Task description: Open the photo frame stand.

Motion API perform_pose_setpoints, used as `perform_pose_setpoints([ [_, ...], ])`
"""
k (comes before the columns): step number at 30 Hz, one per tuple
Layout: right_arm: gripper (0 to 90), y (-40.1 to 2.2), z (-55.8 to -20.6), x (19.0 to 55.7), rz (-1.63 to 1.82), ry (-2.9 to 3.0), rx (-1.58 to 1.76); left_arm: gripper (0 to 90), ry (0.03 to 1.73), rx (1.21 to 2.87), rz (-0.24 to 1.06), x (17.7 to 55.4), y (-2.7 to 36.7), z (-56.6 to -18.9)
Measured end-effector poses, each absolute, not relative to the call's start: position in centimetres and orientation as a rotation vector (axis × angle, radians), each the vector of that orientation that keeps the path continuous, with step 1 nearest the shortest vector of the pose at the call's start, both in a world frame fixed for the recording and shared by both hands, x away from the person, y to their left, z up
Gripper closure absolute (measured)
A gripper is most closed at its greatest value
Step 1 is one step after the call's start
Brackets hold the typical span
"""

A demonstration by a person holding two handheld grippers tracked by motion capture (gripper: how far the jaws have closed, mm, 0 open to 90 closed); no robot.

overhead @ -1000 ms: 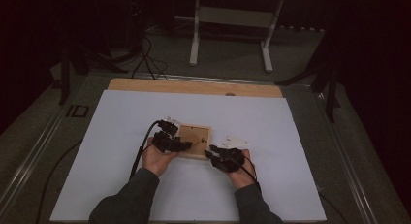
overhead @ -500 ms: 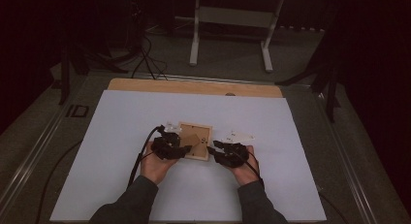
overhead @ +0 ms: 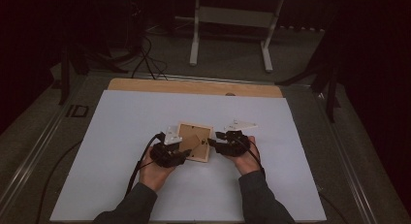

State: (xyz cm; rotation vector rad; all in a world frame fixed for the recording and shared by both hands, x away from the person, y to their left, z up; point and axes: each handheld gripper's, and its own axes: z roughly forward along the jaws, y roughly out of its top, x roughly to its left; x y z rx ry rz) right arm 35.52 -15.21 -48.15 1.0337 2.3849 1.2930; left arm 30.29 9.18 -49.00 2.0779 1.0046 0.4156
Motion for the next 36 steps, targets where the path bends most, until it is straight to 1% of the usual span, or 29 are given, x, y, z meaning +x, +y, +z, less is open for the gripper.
perform_pose_setpoints([
  [9,50.7,-15.1,-48.6,36.9,1.312,2.425,1.075,55.0,0.966,2.085,0.466,29.5,9.3,-49.5],
  [17,45.3,-14.6,-49.0,38.1,1.323,2.447,1.105,54.8,0.941,2.092,0.494,29.2,9.4,-49.8],
  [18,43.5,-14.6,-49.1,38.4,1.341,2.462,1.116,54.8,0.94,2.089,0.497,29.1,9.5,-49.9],
  [25,42.9,-14.6,-49.5,39.2,1.39,2.497,1.164,54.6,0.915,2.098,0.517,28.8,9.5,-50.1],
  [26,44.7,-14.6,-49.6,39.3,1.409,2.511,1.169,54.6,0.909,2.101,0.521,28.8,9.6,-50.2],
  [27,44.7,-14.6,-49.6,39.3,1.409,2.511,1.169,54.6,0.909,2.101,0.521,28.8,9.6,-50.2],
  [31,46.0,-14.6,-49.6,39.4,1.422,2.522,1.162,55.0,0.913,2.098,0.488,28.9,9.7,-50.1],
  [33,47.1,-14.7,-49.5,39.4,1.429,2.527,1.147,55.3,0.916,2.092,0.45,29.0,9.8,-50.0],
  [34,47.9,-14.7,-49.4,39.3,1.433,2.528,1.134,55.9,0.916,2.09,0.396,29.1,10.0,-50.0],
  [35,47.9,-14.7,-49.4,39.3,1.433,2.528,1.134,55.4,0.916,2.09,0.396,29.1,10.0,-50.0],
  [36,48.4,-14.7,-49.4,39.2,1.434,2.528,1.13,55.4,0.924,2.08,0.357,29.3,10.0,-50.1],
])
